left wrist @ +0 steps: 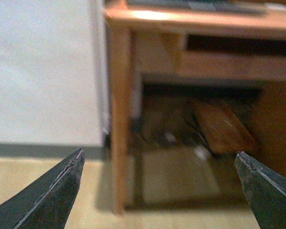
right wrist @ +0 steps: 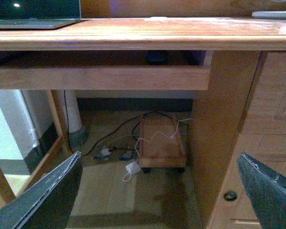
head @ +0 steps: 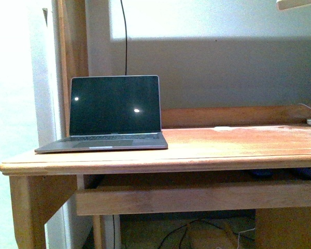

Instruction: Place mouse

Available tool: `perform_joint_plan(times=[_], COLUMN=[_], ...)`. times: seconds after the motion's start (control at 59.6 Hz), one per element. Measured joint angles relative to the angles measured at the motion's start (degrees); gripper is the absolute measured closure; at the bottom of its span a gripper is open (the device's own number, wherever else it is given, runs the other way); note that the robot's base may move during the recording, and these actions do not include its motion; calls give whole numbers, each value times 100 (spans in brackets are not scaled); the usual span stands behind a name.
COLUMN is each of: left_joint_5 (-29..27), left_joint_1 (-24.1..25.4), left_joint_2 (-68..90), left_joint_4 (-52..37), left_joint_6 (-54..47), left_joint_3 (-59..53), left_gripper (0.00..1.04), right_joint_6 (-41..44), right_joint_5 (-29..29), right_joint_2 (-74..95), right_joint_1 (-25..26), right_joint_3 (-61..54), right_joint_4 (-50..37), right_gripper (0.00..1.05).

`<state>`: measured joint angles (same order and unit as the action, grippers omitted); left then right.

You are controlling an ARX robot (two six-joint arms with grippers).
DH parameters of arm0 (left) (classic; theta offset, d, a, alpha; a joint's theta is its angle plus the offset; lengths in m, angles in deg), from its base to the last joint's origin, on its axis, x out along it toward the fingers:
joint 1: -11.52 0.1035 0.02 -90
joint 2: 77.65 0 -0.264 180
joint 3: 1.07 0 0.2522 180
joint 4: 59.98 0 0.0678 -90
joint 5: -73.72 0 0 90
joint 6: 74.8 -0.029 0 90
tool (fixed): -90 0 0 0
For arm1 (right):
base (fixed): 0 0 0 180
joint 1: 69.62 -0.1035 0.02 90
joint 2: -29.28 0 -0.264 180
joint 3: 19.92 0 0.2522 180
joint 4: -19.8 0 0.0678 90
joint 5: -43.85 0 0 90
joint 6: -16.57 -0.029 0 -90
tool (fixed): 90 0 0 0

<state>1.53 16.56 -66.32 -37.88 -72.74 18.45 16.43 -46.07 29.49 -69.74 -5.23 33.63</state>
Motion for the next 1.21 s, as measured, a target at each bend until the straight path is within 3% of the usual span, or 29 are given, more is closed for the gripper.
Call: perform_joint_plan(times=[0.05,0.117,0.218,0.335,0.537,0.637,0.855,1.208], left_joint_5=[297,289,-304,-573,-144,72,494,765], left_joint_1=[35,31,-13,-151,-619,-811,-892,-999], left_joint_2=[927,2037,3950,5886,8574,9412,10380,11412], left_joint_4=[-337,-1123,-2820,-4774,-7554,-7816,-7696,-7228], left_joint_6=[-177,-634,-1823,-3316,-6076,-6909,-7689,-8072], left_joint_3=[146,269,573,992,2037,2647,3764,5359], left_gripper=[8,8,8,8,8,8,8,8], right_joint_6=[-2,-2,-2,-2,-2,-2,-2,-2], right_joint_5=[-4,-9,-2,-4,-4,-4,-4,-4], right_joint_2=[0,0,-2,0,0,0,0,0], right_joint_1=[-2,0,0,0,0,0,0,0], right_joint_3=[0,0,0,0,0,0,0,0], right_joint_4=[0,0,0,0,0,0,0,0], right_gripper=[7,7,7,7,7,7,7,7])
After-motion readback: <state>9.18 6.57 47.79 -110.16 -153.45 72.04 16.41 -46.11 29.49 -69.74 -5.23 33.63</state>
